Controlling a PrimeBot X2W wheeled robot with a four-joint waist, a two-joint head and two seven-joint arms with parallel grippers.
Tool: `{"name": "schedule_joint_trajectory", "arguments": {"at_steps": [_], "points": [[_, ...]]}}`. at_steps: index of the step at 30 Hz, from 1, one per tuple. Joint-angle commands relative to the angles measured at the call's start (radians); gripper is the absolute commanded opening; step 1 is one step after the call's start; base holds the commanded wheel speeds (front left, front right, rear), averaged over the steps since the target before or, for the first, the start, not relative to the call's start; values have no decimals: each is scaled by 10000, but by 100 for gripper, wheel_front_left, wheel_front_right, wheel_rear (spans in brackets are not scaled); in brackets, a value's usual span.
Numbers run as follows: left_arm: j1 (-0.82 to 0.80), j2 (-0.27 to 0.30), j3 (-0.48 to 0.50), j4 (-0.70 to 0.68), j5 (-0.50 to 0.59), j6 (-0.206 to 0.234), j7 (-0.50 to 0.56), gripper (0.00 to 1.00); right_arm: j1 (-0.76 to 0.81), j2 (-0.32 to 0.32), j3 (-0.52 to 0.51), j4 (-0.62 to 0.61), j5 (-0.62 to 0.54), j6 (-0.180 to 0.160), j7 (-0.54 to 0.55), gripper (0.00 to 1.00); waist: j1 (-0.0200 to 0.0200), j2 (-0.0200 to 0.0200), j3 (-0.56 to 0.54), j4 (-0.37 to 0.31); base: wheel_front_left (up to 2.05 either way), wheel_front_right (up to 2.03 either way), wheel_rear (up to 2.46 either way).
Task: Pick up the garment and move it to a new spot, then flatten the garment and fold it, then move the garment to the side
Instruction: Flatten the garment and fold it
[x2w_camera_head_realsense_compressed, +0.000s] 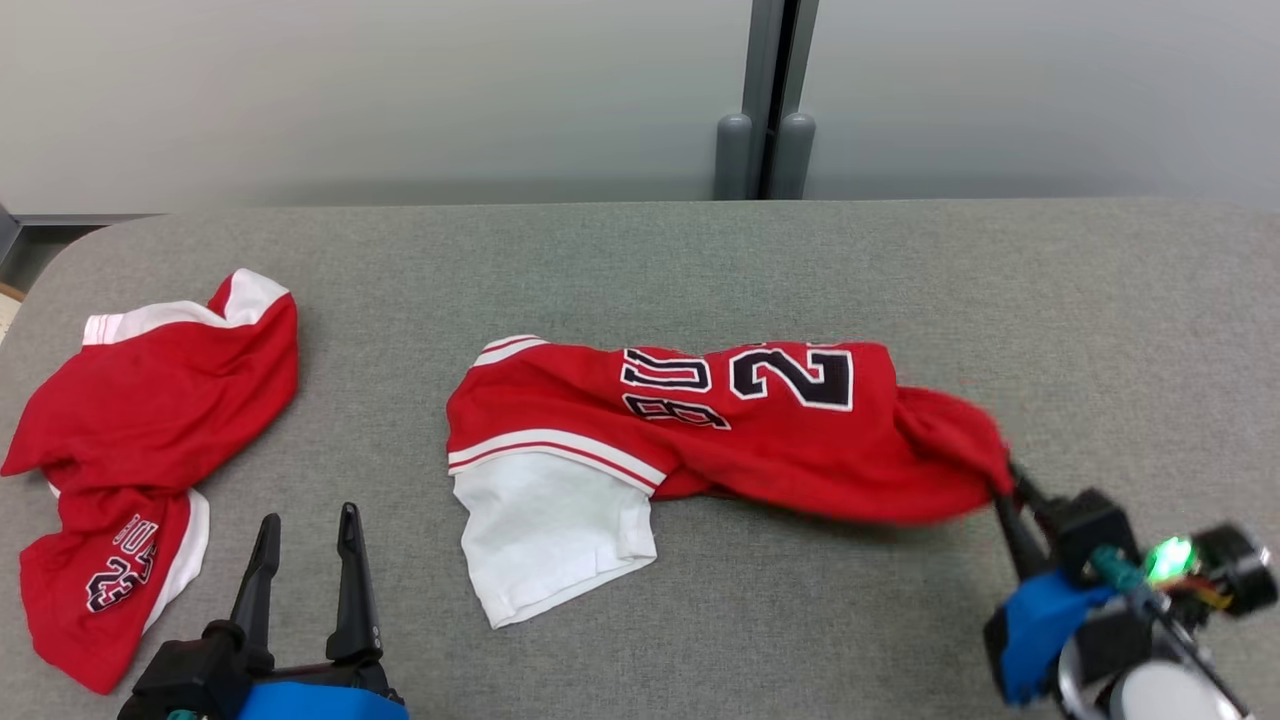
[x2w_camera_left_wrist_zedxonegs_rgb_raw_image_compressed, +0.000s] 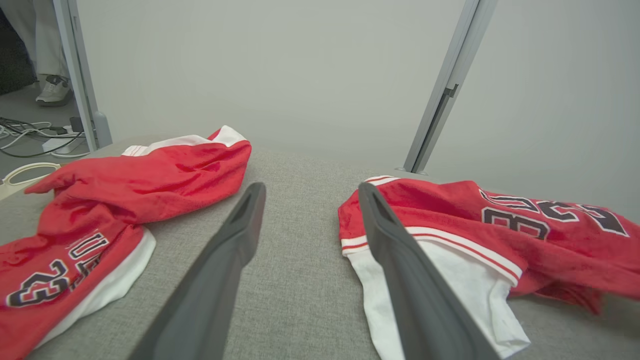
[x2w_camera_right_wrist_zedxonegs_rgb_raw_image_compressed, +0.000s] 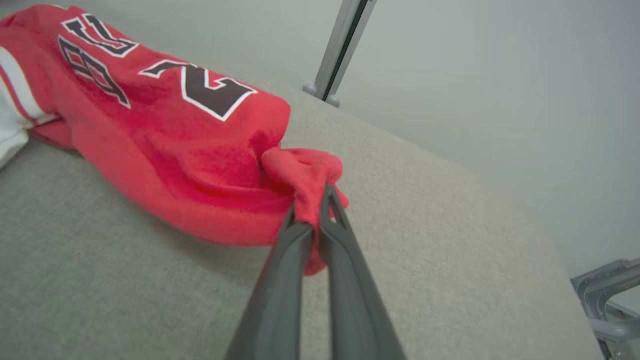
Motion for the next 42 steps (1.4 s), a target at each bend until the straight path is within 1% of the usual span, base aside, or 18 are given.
{"name": "schedule_joint_trajectory", "arguments": {"at_steps": [1,2,3,4,7,10,12,15,18,20,24,28,30,31,37,38,39,42], "points": [[30,33,37,-21,43,-30,-43,100,421,107,112,-147,214,1,258,0,0,-1,15,-25,0,0,0],[20,42,44,-14,46,-42,-41,100,761,147,244,-192,325,1,509,15,0,-1,19,-39,0,0,0],[11,45,49,-4,48,-48,-43,100,1087,230,351,-241,529,1,763,44,0,-1,18,-52,0,0,0],[2,51,55,4,49,-59,-43,100,1371,306,439,-303,751,1,1038,100,0,-1,14,-62,0,0,0],[-7,64,36,41,55,-84,-43,100,2053,441,536,-719,1256,1,1692,100,0,-1,-23,-58,0,0,0],[67,72,68,54,46,-91,-43,100,2600,558,243,-1451,1656,1,2407,100,0,-1,-89,-88,0,0,0],[134,86,97,55,41,-99,-43,100,2710,691,-144,-2116,2042,1,2746,100,0,-1,-117,-123,0,0,0],[187,104,129,25,35,-98,-43,100,2467,851,-830,-2904,2345,1,3264,100,0,-1,-120,-182,0,0,0],[122,122,137,-12,37,-110,-43,100,1744,924,-1300,-2983,2517,1,3934,100,0,-1,-44,-208,0,0,0],[-17,124,96,-30,56,-126,-43,100,1152,901,-1507,-2534,2532,1,4531,100,0,-1,47,-192,0,0,0],[-278,168,30,-75,66,-146,-43,100,-490,721,-1403,-1064,2787,3,5788,100,0,-1,362,-65,0,0,0],[-505,166,9,-82,74,-147,-41,100,-1807,528,-1102,626,3064,1,6514,100,0,-1,668,200,0,0,0],[-567,144,13,-67,58,-141,-41,100,-2273,455,-910,1365,3202,1,6740,100,0,-1,783,328,0,0,0],[-622,135,9,-46,66,-143,-41,100,-2629,260,-694,1964,3214,0,6746,100,0,-1,882,448,0,0,0],[-665,86,112,-31,45,-136,-43,100,-2924,274,121,3343,3634,12,6552,100,0,-1,998,639,0,0,0],[-672,72,124,-25,49,-131,-43,100,-2886,334,288,3464,3813,15,6516,40,0,-1,994,647,0,0,0],[-676,62,137,-19,51,-126,-43,100,-2888,323,499,3496,3952,17,6411,0,0,-1,988,652,0,0,0],[-681,32,188,-30,52,-114,-43,100,-3031,-184,634,3291,3793,1,5466,0,0,-1,938,631,0,0,0]]}}
